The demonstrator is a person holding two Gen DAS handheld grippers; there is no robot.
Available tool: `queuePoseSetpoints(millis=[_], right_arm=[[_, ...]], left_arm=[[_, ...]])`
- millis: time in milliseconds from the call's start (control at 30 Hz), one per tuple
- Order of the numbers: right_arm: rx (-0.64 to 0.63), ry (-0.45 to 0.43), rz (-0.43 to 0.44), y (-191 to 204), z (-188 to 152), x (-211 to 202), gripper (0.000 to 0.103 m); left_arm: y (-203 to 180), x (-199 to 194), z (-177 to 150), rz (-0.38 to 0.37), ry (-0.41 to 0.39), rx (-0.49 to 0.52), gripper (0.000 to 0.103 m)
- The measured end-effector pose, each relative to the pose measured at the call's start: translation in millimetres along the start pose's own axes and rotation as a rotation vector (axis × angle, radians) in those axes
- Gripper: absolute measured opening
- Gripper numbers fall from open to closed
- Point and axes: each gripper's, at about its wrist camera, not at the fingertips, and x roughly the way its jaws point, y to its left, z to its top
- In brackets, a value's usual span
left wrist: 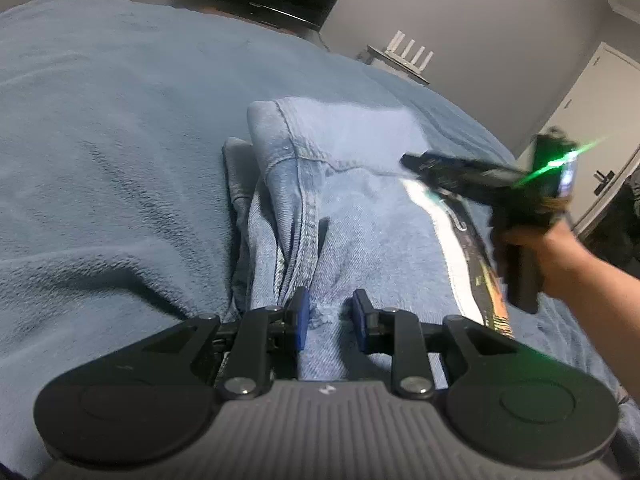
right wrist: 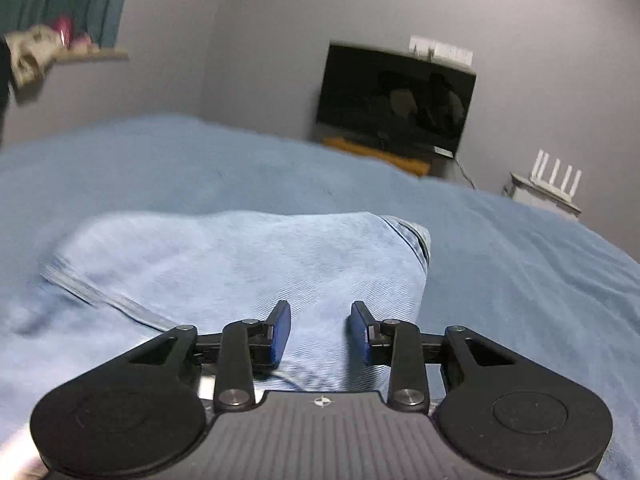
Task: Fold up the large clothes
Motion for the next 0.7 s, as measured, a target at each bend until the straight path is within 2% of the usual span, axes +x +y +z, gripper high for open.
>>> queuePoseSetpoints(millis=[67,167,233,300,367,500,567,600,700], right_arm=[[0.055,0.055,-0.009,-3,-5,20,0.035],[0.089,0.083,0.007,-4,-2,33,0.037],[0.096,0.040,0.017,-6,7,28,0.038],[0.109,-0.071,0.019,-10,17,17,0.044],[0.124,-0.104,0.003,-14,27,20,0.047],[0.137,0.009,0.021,-18,39,60,0.045],[0.095,0.093,0.045,-13,35,75,0.046],[0.070,0.106,0.040,-12,34,77,0.046],[0.092,0.037,0.026,-11,28,55,0.049]], left_arm=[[-1,3,1,-0.006,0.002,0.012,0.023],[1,5,3,-0.009,0.009,0.014,0.023],[3,4,3,-0.015,0.020,0.011,0.023],[2,5,2,-0.012,0.025,0.016,0.023],[0,5,3,-0.005,0.028,0.023,0.023],[-7,6,4,0.015,0.035,0.053,0.023],[-4,7,4,0.006,0.039,0.039,0.023],[-2,7,5,0.000,0.041,0.031,0.023],[0,7,5,-0.008,0.040,0.021,0.023]])
